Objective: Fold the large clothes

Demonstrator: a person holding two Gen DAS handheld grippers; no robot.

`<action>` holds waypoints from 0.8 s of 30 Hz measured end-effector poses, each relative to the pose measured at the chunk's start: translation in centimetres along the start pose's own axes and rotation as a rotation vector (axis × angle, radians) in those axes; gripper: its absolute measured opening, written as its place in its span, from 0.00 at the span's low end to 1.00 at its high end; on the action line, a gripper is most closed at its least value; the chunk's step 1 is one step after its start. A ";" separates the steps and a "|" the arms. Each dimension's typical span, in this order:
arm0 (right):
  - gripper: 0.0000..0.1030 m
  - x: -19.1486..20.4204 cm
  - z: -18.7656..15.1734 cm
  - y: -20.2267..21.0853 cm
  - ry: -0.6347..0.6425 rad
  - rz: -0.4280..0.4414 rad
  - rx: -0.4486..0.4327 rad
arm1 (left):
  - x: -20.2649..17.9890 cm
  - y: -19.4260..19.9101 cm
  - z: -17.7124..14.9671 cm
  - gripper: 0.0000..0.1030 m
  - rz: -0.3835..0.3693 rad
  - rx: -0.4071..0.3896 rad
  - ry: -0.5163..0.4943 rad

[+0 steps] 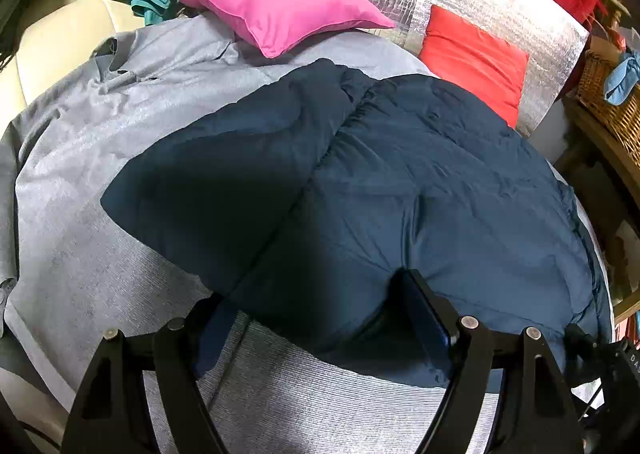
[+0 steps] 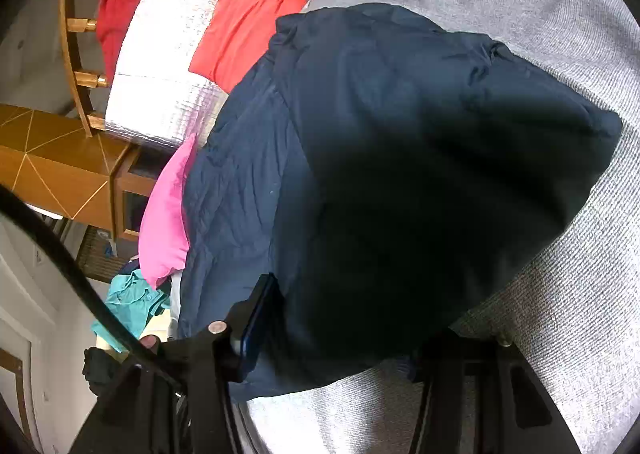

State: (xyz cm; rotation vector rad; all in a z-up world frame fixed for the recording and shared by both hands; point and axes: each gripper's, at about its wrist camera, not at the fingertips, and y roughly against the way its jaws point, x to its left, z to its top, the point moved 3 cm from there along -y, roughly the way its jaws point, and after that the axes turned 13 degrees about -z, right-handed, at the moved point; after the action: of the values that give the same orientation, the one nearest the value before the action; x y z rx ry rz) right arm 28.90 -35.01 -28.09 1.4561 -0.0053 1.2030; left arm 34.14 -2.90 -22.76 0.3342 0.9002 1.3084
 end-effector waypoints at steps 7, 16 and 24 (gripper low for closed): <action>0.53 -0.2 -0.1 0.4 0.014 -0.010 -0.004 | 1.0 -0.6 0.2 0.88 -0.046 0.047 0.079; 0.43 0.9 -0.1 1.3 0.064 -0.027 -0.057 | 3.4 -1.6 1.5 0.67 -0.287 0.055 0.297; 0.43 1.5 -0.3 0.8 0.112 -0.085 -0.090 | 1.9 -2.3 0.5 0.68 -0.147 0.076 0.110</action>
State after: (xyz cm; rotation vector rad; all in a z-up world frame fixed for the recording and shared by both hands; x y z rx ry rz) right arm 28.88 -34.16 -26.63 1.2971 0.0775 1.1980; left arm 36.11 -1.68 -24.69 0.2521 1.0496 1.1676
